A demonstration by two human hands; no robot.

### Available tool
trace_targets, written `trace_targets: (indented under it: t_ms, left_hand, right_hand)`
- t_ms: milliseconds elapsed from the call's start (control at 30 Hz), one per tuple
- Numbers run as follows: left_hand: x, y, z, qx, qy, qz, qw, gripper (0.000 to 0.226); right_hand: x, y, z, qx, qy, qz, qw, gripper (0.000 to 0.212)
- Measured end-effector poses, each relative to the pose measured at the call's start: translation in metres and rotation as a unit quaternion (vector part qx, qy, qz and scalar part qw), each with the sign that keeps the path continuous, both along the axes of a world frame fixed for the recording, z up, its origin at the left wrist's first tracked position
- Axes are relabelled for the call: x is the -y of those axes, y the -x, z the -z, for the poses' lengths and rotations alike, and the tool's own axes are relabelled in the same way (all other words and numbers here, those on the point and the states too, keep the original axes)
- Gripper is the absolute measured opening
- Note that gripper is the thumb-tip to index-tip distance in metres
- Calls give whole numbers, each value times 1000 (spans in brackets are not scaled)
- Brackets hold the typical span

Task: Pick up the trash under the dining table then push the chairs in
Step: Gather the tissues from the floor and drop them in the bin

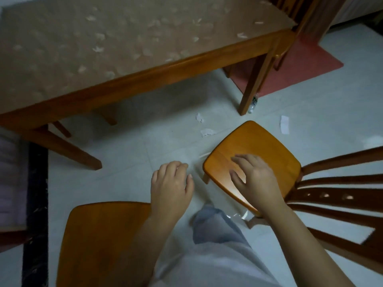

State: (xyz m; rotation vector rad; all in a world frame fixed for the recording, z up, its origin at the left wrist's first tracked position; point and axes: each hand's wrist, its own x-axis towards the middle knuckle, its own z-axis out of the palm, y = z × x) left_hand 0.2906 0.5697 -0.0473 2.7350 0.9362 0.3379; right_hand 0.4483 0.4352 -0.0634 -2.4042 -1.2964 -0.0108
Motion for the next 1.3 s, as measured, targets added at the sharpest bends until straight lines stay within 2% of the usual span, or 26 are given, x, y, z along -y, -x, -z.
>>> trace_targets:
  t_ms: [200,367,600,767,933,1200,1300]
  left_hand:
    - [-71,-95,-13,15,-13,29,999,35]
    - [-127,-145,-6,0,-6,56,998,36]
    - [-234,-227,11,-6,2,146,989,37]
    - [-315,-298,2,3,6,279,960,34]
    - [-373,-361,4,8,-1,396,918,32]
    - [-382,-397,41,39,45,472,880,34]
    - [-379,-399,79,37,51,468,882,36]
  right_hand:
    - [-60,-92,-2,1,3,-3,1000,30]
    - [-102,-133,11,-14,6,38,999,31]
    - [-179,-175,30,-23,33,133,990,31]
    - [-239,-191,25,-37,28,255,966,29]
    - [-289,-191,27,-50,9,380,923,29]
    - [-322,-198,55,-58,5,445,894,32]
    - [-323,-206,95,-63,7,453,889,33]
